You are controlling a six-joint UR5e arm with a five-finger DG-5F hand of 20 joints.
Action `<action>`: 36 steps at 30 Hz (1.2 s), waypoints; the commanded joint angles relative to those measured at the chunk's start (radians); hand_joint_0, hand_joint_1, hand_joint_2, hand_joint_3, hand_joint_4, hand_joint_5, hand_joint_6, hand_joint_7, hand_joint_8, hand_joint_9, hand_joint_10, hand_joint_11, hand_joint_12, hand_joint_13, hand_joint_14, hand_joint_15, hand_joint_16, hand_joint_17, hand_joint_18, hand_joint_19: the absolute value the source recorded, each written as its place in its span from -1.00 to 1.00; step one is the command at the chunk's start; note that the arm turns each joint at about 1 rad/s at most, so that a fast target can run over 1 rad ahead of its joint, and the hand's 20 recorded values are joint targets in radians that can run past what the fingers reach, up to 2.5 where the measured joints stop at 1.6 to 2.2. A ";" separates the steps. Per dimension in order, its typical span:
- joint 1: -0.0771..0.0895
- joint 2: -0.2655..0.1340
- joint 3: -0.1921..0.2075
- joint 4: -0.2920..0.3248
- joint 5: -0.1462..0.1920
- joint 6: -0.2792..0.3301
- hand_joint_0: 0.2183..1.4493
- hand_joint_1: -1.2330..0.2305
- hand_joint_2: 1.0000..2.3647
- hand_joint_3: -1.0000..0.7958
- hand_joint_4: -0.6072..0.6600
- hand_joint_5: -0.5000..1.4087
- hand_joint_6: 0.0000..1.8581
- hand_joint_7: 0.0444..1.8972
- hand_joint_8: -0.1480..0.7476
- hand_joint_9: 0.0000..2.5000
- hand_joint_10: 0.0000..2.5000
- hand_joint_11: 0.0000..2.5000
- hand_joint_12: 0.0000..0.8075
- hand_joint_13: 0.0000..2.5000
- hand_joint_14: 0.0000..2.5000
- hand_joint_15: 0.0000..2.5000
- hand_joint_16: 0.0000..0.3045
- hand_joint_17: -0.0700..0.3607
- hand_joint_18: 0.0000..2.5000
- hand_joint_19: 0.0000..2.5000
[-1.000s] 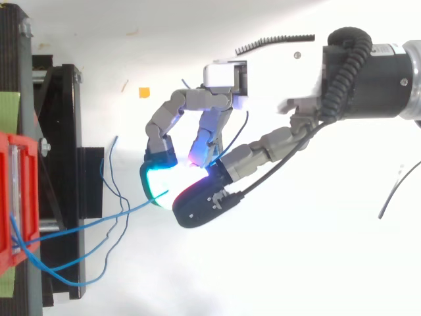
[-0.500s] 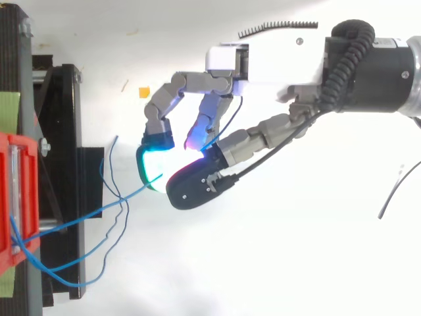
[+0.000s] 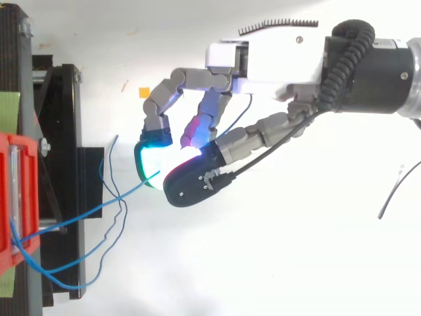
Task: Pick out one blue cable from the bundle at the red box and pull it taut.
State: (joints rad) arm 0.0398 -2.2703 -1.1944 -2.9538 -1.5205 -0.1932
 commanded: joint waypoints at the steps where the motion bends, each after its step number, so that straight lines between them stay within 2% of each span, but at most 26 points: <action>1: 0.000 0.000 -0.001 0.001 0.002 -0.003 -0.17 -0.45 -0.98 -0.16 -0.24 -0.59 0.01 0.02 0.00 0.09 -0.98 -0.26 -0.06 -0.24 -0.98 -0.57 -0.71 -0.22 -0.40 -0.47; 23: 0.000 0.000 0.001 0.004 0.002 -0.003 -0.17 -0.45 -0.98 -0.16 -0.22 -0.59 0.01 0.02 0.02 0.09 -0.98 -0.28 -0.11 -0.20 -0.98 -0.57 -0.74 -0.27 -0.38 -0.52; 36: 0.000 0.000 -0.001 0.002 0.002 -0.003 -0.15 -0.46 -0.98 -0.16 -0.20 -0.59 0.00 0.05 0.00 0.14 -0.98 -0.16 -0.13 0.03 -0.98 -0.28 -0.72 -0.23 -0.21 -0.36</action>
State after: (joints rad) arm 0.0399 -2.2703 -1.1947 -2.9503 -1.5187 -0.1964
